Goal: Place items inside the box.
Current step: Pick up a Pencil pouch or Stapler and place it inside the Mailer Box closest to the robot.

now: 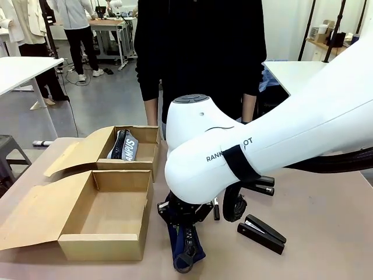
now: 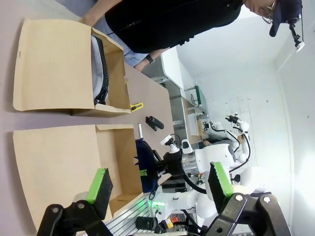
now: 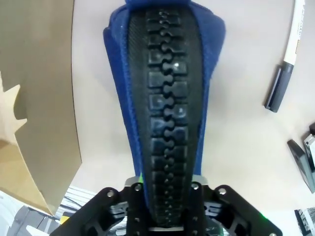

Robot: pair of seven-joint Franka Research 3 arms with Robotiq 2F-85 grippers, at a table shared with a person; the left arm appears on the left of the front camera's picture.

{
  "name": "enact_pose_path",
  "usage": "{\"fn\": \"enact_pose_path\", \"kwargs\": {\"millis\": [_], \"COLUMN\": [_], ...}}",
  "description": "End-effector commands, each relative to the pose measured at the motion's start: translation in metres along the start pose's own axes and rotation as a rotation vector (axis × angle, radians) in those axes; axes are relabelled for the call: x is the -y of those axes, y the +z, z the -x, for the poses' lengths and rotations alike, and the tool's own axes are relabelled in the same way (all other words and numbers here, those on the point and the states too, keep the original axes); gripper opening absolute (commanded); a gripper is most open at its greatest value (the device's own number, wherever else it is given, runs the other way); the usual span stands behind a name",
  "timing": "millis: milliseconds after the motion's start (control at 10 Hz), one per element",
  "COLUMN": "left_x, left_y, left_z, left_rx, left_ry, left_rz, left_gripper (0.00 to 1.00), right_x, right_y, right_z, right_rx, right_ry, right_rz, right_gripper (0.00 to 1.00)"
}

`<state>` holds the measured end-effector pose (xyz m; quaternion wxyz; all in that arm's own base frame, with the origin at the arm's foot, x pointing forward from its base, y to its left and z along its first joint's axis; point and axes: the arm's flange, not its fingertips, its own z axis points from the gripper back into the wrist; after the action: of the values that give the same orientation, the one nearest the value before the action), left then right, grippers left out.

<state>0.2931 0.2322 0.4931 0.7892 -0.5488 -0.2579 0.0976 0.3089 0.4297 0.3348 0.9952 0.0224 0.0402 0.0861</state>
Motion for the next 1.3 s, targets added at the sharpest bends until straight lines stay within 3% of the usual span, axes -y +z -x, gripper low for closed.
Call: {"fn": "enact_pose_path", "kwargs": {"millis": [0,400,700,800,900,1000,1100,1200], "left_x": [0.001,0.001,0.001,0.001,0.001,0.001,0.001,0.001], "left_y": [0.001,0.001,0.001,0.001,0.001,0.001,0.001,0.001], "left_z": [0.0,0.0,0.0,0.0,0.0,0.0,0.0,0.0], "left_rx": [0.001,0.001,0.001,0.001,0.001,0.001,0.001,0.001], "left_ry": [-0.025,-0.025,-0.025,-0.025,-0.025,-0.025,-0.025,-0.025], "left_rz": [0.014,0.014,0.014,0.014,0.014,0.014,0.014,0.014], "left_gripper": [1.0,1.0,1.0,1.0,1.0,1.0,1.0,1.0], "right_x": [0.004,0.015,0.079,0.097,0.111,0.054,0.054,0.086], "right_y": [0.009,0.037,0.106,0.12,0.13,0.107,0.107,0.133], "right_z": [0.006,0.027,0.089,0.108,0.124,0.08,0.08,0.111], "right_rx": [0.02,-0.003,-0.085,-0.053,0.042,-0.076,-0.076,-0.025], "right_ry": [-0.033,-0.048,-0.064,-0.091,-0.149,-0.065,-0.065,-0.106], "right_rz": [0.02,-0.002,-0.229,-0.306,-0.362,-0.228,-0.228,-0.305], "right_gripper": [0.0,0.0,0.0,0.0,0.0,0.0,0.0,0.07]}}
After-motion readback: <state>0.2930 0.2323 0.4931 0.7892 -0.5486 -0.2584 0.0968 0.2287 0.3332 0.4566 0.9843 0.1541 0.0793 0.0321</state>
